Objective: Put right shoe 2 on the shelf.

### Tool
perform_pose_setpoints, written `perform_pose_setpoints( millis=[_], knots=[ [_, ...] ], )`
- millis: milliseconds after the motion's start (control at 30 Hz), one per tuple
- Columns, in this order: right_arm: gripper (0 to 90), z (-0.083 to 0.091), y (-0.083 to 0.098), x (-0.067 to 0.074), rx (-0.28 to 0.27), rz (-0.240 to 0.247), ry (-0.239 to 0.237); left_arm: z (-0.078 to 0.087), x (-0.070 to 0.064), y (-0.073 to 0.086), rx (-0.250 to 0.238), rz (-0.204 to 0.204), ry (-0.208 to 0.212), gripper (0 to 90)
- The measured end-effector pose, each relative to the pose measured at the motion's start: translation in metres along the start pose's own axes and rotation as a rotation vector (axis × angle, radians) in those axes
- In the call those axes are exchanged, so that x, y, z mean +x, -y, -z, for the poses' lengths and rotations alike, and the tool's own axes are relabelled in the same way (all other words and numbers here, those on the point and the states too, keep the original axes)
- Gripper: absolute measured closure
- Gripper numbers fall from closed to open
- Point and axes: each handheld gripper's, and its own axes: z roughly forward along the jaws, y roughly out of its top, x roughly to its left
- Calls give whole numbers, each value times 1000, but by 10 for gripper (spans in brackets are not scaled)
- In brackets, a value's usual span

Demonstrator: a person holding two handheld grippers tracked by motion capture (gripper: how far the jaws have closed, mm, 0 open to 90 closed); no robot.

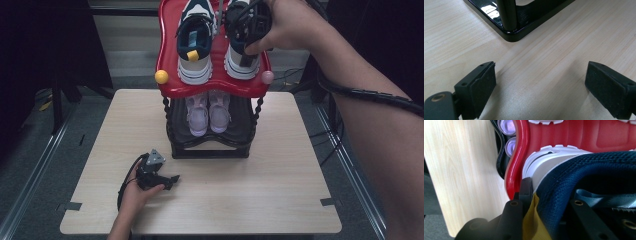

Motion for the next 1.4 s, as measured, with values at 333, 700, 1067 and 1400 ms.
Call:
perform_pose_setpoints(
  millis=[333,700,1067,1400],
  knots=[
    [737,-10,-9,-6,-7,27,-6,0,0,0,0,0,0,94],
    [733,-16,-13,-6,-4,33,-20,0,0,0,0,-1,1,94],
    [731,-17,-14,-7,-25,25,-27,0,0,0,-1,-2,2,94],
    [729,-17,-16,-6,-48,8,-41,0,0,0,-1,-1,3,94]
  ],
)
